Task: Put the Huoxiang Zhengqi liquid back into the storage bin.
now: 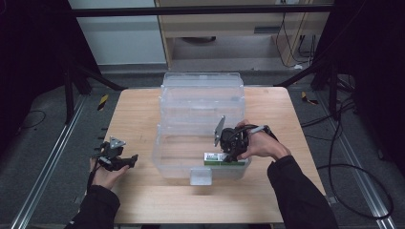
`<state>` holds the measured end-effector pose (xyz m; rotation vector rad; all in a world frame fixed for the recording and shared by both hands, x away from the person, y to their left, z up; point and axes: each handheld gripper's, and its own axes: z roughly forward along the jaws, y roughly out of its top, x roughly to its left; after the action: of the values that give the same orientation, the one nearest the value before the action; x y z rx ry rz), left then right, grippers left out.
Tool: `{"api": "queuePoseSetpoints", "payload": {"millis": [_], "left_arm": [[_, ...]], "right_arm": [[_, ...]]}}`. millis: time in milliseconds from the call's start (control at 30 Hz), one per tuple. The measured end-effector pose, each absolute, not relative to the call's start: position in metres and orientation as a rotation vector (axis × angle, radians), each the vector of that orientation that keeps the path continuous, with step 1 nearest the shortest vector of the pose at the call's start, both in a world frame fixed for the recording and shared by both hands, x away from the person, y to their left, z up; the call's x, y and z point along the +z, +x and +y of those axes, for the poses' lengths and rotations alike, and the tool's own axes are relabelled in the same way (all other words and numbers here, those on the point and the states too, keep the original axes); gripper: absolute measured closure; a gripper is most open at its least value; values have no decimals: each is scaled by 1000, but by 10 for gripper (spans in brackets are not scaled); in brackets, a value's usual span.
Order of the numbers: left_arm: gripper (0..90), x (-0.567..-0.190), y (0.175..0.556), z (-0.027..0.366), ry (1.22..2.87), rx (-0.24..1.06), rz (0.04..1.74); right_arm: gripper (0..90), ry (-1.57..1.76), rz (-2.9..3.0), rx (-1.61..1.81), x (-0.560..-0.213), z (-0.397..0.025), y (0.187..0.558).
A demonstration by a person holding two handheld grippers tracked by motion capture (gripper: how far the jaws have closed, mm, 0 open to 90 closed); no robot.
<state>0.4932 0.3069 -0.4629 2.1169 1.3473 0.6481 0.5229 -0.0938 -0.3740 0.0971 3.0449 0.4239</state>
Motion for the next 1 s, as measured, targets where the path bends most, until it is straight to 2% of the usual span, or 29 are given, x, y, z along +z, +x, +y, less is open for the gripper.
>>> {"api": "queuePoseSetpoints", "payload": {"millis": [133,567,1000], "left_arm": [[318,-463,493,307,2116,648,1349],[316,-462,493,306,2111,650,1345],[313,-461,493,304,2110,652,1338]], "right_arm": [[603,137,3014,503,-364,-99,521],[595,291,2932,664,-335,-120,507],[585,236,2953,687,-339,-102,491]]}}
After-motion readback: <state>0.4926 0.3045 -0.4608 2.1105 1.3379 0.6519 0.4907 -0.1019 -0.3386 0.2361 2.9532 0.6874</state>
